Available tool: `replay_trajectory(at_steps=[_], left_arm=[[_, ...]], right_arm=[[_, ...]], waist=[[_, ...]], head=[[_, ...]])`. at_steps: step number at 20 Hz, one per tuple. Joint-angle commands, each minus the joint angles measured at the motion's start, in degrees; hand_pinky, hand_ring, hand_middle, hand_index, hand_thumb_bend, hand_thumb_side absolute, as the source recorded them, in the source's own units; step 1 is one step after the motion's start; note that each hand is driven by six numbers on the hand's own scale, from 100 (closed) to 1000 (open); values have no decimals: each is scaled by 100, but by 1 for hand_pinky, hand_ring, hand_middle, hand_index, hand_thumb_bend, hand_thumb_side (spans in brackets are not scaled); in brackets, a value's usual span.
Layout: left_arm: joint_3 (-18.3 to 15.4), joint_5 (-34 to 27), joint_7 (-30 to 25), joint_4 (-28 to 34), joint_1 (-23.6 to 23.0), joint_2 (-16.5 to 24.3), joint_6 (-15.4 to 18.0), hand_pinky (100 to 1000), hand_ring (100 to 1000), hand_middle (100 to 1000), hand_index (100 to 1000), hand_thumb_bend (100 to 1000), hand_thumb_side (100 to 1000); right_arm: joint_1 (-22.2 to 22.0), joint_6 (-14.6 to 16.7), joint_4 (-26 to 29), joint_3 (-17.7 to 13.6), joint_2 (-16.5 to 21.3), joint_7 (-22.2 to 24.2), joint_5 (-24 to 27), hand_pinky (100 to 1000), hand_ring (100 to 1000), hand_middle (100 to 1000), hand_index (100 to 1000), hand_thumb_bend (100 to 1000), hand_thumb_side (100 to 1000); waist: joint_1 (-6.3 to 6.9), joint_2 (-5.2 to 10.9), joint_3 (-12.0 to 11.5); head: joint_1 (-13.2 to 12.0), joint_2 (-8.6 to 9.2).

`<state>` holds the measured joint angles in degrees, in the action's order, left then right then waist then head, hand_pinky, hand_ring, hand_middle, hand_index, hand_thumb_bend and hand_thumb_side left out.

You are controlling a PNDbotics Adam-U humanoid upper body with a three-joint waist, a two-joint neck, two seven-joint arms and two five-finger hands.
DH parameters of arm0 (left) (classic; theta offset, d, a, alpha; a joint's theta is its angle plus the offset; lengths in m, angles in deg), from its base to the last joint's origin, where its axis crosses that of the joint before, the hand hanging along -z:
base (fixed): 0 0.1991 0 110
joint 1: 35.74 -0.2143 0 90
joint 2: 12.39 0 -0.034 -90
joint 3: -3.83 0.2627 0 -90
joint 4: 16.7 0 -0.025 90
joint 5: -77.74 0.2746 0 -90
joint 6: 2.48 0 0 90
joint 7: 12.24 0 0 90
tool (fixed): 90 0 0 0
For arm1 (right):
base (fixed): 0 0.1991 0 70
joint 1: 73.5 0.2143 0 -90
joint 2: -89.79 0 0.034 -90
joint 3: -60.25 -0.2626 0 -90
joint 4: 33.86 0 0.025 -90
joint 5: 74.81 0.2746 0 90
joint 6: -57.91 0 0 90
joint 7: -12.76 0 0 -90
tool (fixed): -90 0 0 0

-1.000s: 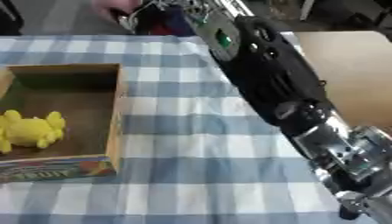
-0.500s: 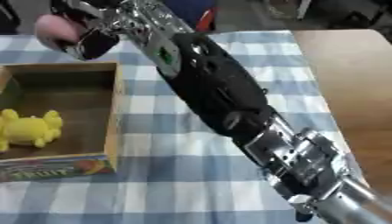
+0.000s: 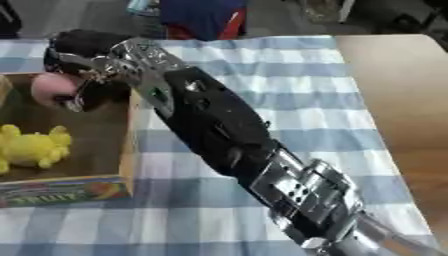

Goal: Pick up objects on the table and place them in the box.

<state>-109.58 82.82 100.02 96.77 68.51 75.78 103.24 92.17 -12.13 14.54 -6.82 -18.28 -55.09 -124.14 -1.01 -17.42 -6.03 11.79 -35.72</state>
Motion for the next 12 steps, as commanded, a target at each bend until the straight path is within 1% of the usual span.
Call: replay_trajectory(at_steps=[1,2,3,4,5,6,7,9,10,12], left_arm=[[5,-19,-33,112,64,141,0,361,593,539,810,413,563],[5,-20,-35,112,64,141,-2,361,593,539,810,412,563],[5,-20,-36,112,64,141,-3,361,592,539,810,412,563],[6,-22,-38,112,64,140,-4,360,592,538,810,413,563],[8,-24,-41,112,65,139,-5,360,592,538,810,413,563],[10,-25,-44,112,67,138,-6,360,592,538,810,413,562],[11,-26,-47,112,67,136,-8,360,592,538,810,412,562],[11,-28,-51,112,70,134,-10,360,592,538,810,413,562],[13,-29,-54,112,71,132,-11,360,592,538,810,413,562],[14,-30,-59,112,73,130,-11,360,592,538,810,412,561]], right_arm=[[157,155,-195,-107,-91,180,-263,593,657,425,572,100,196],[171,199,-269,-153,-119,254,-339,601,674,452,612,100,200],[188,237,-333,-204,-145,321,-413,604,679,458,622,100,191],[203,262,-386,-260,-171,368,-477,607,686,470,647,100,206],[218,278,-429,-312,-196,397,-534,609,690,474,658,100,188],[231,294,-470,-353,-221,428,-590,615,704,491,689,100,214],[242,311,-507,-387,-244,462,-639,615,706,493,690,100,220],[255,348,-563,-434,-277,521,-726,626,735,535,735,100,273],[257,373,-588,-448,-289,565,-776,633,750,572,762,100,330],[259,424,-635,-479,-313,667,-892,648,791,666,821,100,404]], waist=[[22,123,-27],[20,124,-31],[18,124,-34],[16,124,-36],[15,123,-39],[13,123,-41],[12,122,-42],[12,120,-46],[12,119,-48],[13,117,-48]], head=[[30,14],[32,10],[34,5],[36,0],[40,-3],[44,-6],[47,-6],[52,-7],[54,-7],[57,-5]])
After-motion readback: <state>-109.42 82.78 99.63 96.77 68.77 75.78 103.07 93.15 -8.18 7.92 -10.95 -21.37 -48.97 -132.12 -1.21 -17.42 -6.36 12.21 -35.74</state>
